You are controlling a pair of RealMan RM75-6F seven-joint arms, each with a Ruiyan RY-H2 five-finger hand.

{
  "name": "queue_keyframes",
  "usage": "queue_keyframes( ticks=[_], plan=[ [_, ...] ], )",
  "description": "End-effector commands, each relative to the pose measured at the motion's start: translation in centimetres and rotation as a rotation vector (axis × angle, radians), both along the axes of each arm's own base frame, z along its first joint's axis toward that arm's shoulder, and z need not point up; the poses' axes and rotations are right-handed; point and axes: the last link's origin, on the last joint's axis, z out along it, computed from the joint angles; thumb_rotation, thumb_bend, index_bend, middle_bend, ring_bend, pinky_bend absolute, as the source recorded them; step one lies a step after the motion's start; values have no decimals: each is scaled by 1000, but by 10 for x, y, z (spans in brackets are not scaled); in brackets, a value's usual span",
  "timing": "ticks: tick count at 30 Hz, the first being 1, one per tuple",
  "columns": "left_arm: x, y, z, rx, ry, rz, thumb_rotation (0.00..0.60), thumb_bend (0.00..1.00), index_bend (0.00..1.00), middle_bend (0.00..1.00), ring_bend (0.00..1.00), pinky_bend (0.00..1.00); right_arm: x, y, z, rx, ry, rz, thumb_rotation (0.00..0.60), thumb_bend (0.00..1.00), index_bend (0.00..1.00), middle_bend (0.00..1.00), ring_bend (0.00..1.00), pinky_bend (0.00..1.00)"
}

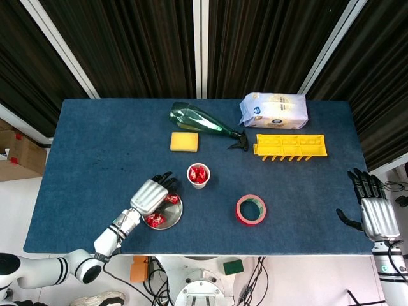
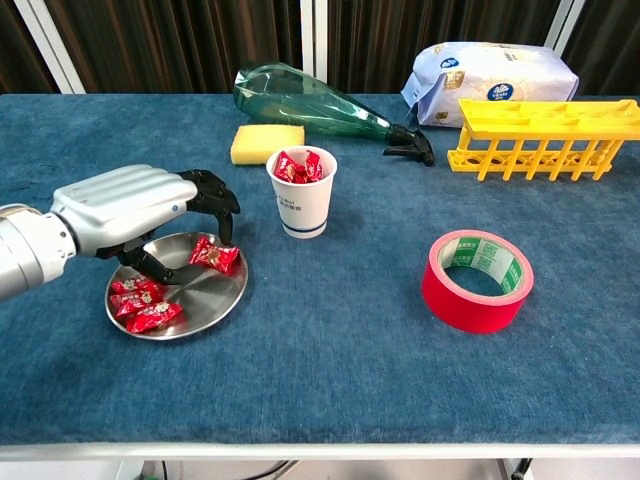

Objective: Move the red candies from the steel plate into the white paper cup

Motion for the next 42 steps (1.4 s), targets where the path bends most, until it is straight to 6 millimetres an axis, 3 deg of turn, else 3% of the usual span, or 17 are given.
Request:
queue_keyframes(
  ticks=[1,18,24,29,34,42],
  plan=[
    [-1,0,-1,-2,11,3,600,311,385,183,74,256,0,0,0,0,-1,0,600,238,0,0,0,0],
    [1,-1,-1,18,-9,11,600,312,595,195,75,257,0,0,1,2,-2,-1,600,238,0,0,0,0],
    [9,1,16,50,-52,-5,600,312,602,195,74,257,0,0,1,-1,-4,1,600,238,0,0,0,0],
    [30,9,43,101,-96,-37,600,312,602,207,76,257,0,0,0,5,-2,1,600,238,0,0,0,0],
    [69,19,65,112,-139,-75,600,312,594,208,75,257,0,0,0,5,-3,2,600,238,0,0,0,0],
    [118,33,60,72,-122,-92,600,313,573,209,76,257,0,-1,-2,16,1,-1,600,238,0,0,0,0]
  ],
)
